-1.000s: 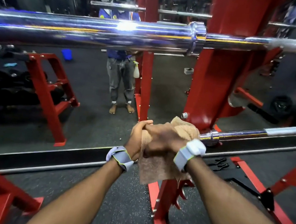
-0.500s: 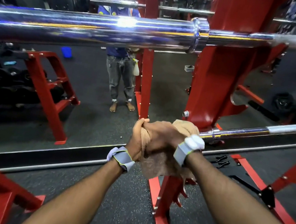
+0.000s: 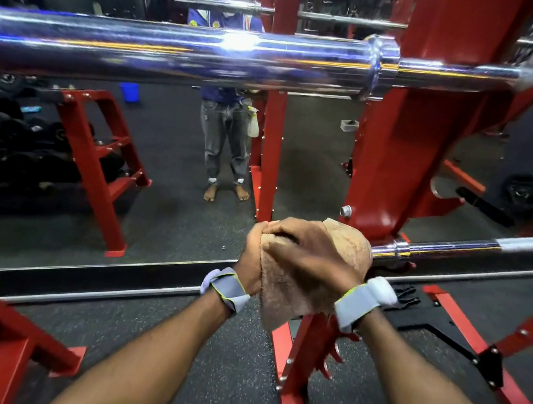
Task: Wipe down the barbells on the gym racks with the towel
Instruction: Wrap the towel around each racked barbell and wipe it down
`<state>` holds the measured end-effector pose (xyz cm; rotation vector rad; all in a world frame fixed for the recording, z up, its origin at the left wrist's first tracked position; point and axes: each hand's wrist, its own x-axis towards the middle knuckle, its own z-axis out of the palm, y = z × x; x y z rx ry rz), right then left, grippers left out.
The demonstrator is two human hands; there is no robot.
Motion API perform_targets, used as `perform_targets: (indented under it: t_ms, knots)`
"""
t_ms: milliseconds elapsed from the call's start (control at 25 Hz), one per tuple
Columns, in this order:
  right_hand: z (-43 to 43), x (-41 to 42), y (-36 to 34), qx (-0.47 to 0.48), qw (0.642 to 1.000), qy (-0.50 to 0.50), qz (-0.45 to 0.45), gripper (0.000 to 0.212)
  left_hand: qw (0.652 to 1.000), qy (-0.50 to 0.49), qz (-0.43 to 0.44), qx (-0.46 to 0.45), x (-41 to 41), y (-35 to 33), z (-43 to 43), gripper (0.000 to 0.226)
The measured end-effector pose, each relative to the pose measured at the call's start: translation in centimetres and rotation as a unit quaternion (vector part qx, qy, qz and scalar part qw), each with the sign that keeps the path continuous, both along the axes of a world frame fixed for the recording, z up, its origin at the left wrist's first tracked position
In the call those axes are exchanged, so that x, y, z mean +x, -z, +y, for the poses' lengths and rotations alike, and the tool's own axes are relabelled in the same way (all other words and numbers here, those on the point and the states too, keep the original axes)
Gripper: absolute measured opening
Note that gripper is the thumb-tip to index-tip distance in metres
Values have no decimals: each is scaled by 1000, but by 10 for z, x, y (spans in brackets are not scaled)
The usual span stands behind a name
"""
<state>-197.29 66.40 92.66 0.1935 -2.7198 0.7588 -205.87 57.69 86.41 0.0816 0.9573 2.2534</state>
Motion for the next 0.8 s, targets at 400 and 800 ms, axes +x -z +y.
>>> perform_targets:
  t_ms: [400, 800]
  knots:
    - [-5, -46, -26, 199, 931, 25, -305, 43, 999, -7, -27, -31, -4, 5, 4, 52]
    - [-17, 20, 26, 238, 950, 152, 129, 25, 996, -7, -19, -81, -3, -3, 4, 35]
